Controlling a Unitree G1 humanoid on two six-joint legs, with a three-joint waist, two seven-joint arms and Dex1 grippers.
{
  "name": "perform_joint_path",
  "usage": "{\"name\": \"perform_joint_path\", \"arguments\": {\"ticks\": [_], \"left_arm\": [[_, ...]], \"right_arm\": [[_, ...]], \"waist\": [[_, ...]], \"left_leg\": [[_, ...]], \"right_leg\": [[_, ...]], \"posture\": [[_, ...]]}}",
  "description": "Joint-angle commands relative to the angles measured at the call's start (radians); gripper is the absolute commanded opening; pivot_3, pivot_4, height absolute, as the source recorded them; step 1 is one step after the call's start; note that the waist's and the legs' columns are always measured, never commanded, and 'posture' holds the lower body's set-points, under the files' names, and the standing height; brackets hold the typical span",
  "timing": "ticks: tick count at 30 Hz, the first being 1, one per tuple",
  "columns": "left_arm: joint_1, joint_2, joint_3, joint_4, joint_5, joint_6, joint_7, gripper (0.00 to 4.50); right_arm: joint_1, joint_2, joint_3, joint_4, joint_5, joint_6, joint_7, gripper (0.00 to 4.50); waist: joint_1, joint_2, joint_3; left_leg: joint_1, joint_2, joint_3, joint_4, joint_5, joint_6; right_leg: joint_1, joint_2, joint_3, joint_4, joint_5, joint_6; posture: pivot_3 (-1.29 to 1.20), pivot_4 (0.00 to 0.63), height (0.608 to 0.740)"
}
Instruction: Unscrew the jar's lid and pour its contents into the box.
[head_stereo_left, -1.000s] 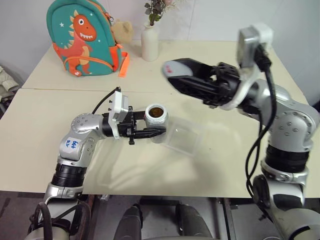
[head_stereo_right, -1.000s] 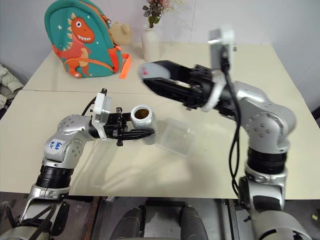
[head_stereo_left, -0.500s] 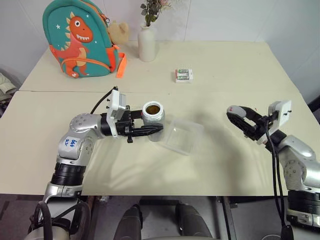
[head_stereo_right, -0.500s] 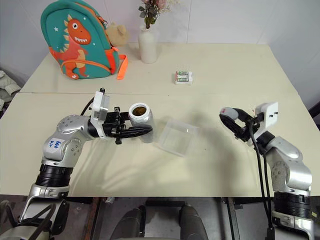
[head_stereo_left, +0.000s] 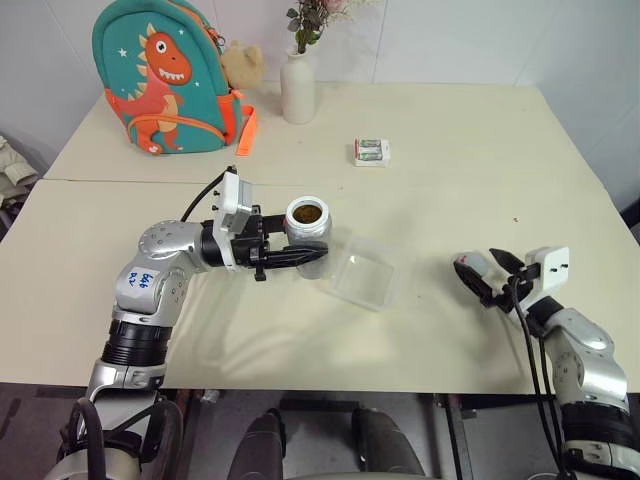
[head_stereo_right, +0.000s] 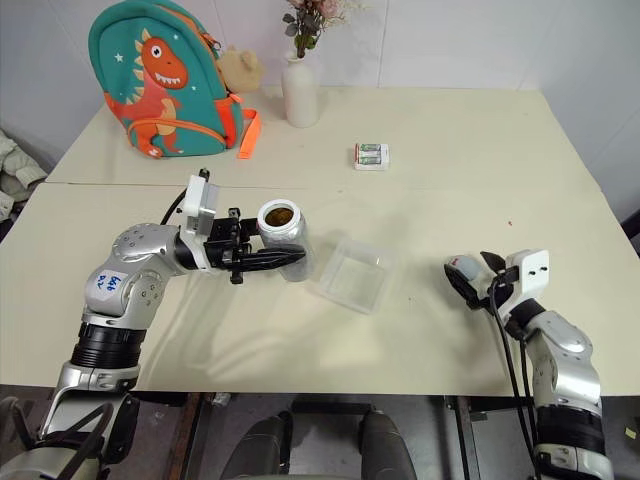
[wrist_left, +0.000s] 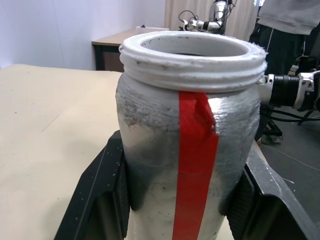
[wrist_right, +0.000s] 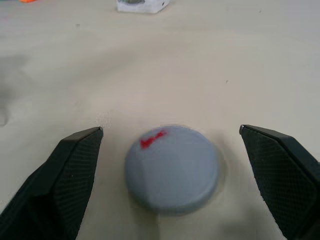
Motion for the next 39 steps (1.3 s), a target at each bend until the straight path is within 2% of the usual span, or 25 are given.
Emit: {"name": "perform_joint_path", "arguments": {"ticks": [1,7,11,14,24,28,32,36,39], "left_arm": [[-0.008,0.011,0.017,-0.012,-0.012,-0.008,-0.006,1.97],[-0.009,0.034,0.003,0.010,0.046,-0.073,-0.014,1.97],[-0.044,0.036,-0.013,0.050,0.095,-0.097,0.008,1.97],[-0.072,0.033,-0.031,0.053,0.139,-0.097,0.050,1.97],[-0.113,-0.019,-0.143,0.010,0.364,-0.173,0.242,1.97],[-0.196,-0.039,-0.234,0.099,0.563,-0.316,0.359,1.97],[-0.271,-0.084,-0.256,0.195,0.695,-0.486,0.518,1.97],[-0.363,-0.023,-0.395,0.322,1.102,-0.837,0.887,1.97],[-0.428,0.015,-0.500,0.383,1.413,-0.901,1.235,1.97]], "right_arm": [[0.021,-0.060,-0.036,-0.178,0.092,0.089,0.040,4.47],[0.054,-0.220,-0.032,-0.498,0.270,0.332,0.123,4.47],[0.032,-0.366,-0.064,-0.609,0.395,0.477,0.193,4.47],[0.013,-0.427,-0.080,-0.647,0.458,0.536,0.212,4.47],[0.046,-0.398,-0.079,-0.660,0.427,0.518,0.177,4.47],[0.064,-0.368,-0.082,-0.668,0.421,0.508,0.146,4.47],[0.084,-0.344,-0.092,-0.681,0.422,0.503,0.115,4.47],[0.118,-0.317,-0.117,-0.696,0.432,0.499,0.082,4.47],[0.125,-0.302,-0.119,-0.700,0.433,0.496,0.063,4.47]], "waist": [[-0.001,0.000,0.000],[-0.001,0.000,0.000],[0.003,0.000,0.000],[0.004,0.000,0.000],[0.004,0.000,0.000],[0.006,-0.001,0.001],[0.006,-0.001,0.001],[0.005,-0.001,0.001],[0.005,-0.001,0.001]], "left_leg": [[0.000,0.000,0.000,0.000,0.000,0.000],[0.000,0.000,0.000,0.000,0.000,0.000],[0.000,0.000,0.000,0.001,0.000,0.000],[-0.001,0.000,0.000,0.001,0.000,0.000],[-0.003,0.000,0.000,0.001,-0.001,0.001],[-0.003,0.000,0.000,0.002,-0.001,0.001],[-0.003,-0.001,0.000,0.003,-0.001,0.001],[-0.003,-0.001,0.000,0.003,-0.001,0.001],[-0.003,-0.002,0.000,0.002,-0.001,0.001]], "right_leg": [[0.000,0.000,0.000,0.000,0.000,0.000],[0.000,0.000,0.000,0.000,0.000,0.000],[0.001,0.000,0.000,-0.002,0.000,0.000],[0.001,0.000,0.000,-0.004,0.000,0.000],[0.001,0.000,0.000,-0.005,0.001,0.002],[0.000,0.000,0.000,-0.005,0.001,0.002],[0.001,0.000,0.000,-0.006,0.001,0.003],[0.001,0.000,0.001,-0.005,0.002,0.003],[0.001,0.000,0.002,-0.006,0.002,0.005]], "posture": [[0.00,0.150,0.740],[0.00,0.150,0.740],[0.00,0.150,0.740],[0.00,0.150,0.740],[0.00,0.150,0.740],[0.00,0.150,0.740],[0.00,0.150,0.740],[0.00,0.150,0.740],[0.00,0.150,0.740]]}}
